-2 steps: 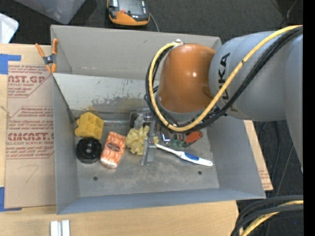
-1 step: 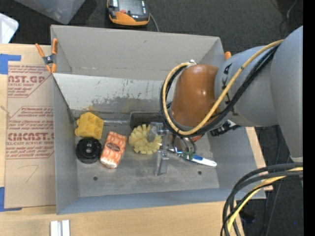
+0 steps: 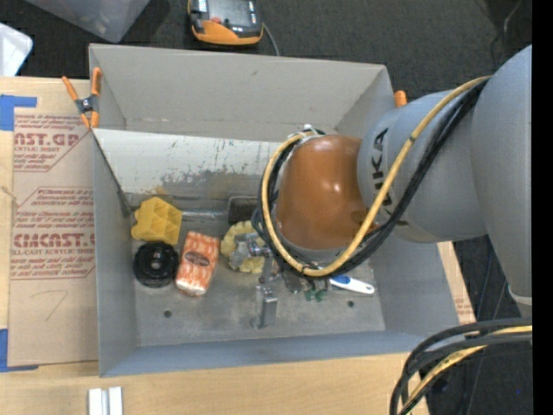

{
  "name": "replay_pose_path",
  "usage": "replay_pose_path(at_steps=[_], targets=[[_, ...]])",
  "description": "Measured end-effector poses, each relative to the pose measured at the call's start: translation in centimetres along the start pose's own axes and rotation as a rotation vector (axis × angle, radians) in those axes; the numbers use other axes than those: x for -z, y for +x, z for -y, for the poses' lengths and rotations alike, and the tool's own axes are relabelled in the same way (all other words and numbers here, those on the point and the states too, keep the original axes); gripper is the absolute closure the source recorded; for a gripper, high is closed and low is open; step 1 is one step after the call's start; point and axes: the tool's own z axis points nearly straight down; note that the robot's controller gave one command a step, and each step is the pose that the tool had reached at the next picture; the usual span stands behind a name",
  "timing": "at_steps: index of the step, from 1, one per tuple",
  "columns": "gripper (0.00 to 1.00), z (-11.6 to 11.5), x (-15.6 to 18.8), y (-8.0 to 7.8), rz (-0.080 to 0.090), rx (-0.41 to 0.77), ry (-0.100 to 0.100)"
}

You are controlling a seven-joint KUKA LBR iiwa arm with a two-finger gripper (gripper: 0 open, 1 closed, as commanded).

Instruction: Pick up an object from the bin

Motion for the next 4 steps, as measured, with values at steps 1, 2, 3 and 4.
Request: replay_pose_path(at_steps=[1, 2, 3, 4], targets=[[0.00, 6.8, -1.3, 0.3, -0.017, -0.156, 0.010], [1.00, 4.4, 0.1, 0.7, 0.000, -0.047, -0.001], [0.00, 4.4, 0.1, 0.7, 0.000, -0.047, -0.001], [0.00, 4.4, 0.1, 0.7, 0.000, -0.047, -0.001]])
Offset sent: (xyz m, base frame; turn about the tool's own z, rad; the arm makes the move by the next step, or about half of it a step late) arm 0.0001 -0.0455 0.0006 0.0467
